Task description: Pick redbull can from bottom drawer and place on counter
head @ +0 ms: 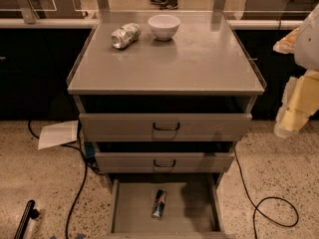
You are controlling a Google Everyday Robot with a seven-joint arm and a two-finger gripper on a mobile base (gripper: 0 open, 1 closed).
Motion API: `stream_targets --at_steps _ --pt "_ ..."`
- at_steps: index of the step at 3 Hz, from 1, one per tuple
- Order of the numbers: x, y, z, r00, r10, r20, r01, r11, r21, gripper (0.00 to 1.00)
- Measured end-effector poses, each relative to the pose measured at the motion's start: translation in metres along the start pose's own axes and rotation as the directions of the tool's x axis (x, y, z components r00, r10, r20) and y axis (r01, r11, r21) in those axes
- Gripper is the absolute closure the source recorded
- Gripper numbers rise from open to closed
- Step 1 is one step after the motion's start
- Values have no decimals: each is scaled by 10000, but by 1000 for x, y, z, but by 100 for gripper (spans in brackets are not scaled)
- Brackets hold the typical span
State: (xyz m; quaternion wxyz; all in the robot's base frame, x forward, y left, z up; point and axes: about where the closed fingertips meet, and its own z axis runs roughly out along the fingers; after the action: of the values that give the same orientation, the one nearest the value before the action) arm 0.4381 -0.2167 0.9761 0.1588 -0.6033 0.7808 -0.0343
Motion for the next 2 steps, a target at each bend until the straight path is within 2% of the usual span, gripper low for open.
stream_targets --at_steps 1,2 --pt "0 0 0 10000 2 0 -2 10000 3 0" --pt "1 -5 -1 9985 535 121 -541 9965 637 0"
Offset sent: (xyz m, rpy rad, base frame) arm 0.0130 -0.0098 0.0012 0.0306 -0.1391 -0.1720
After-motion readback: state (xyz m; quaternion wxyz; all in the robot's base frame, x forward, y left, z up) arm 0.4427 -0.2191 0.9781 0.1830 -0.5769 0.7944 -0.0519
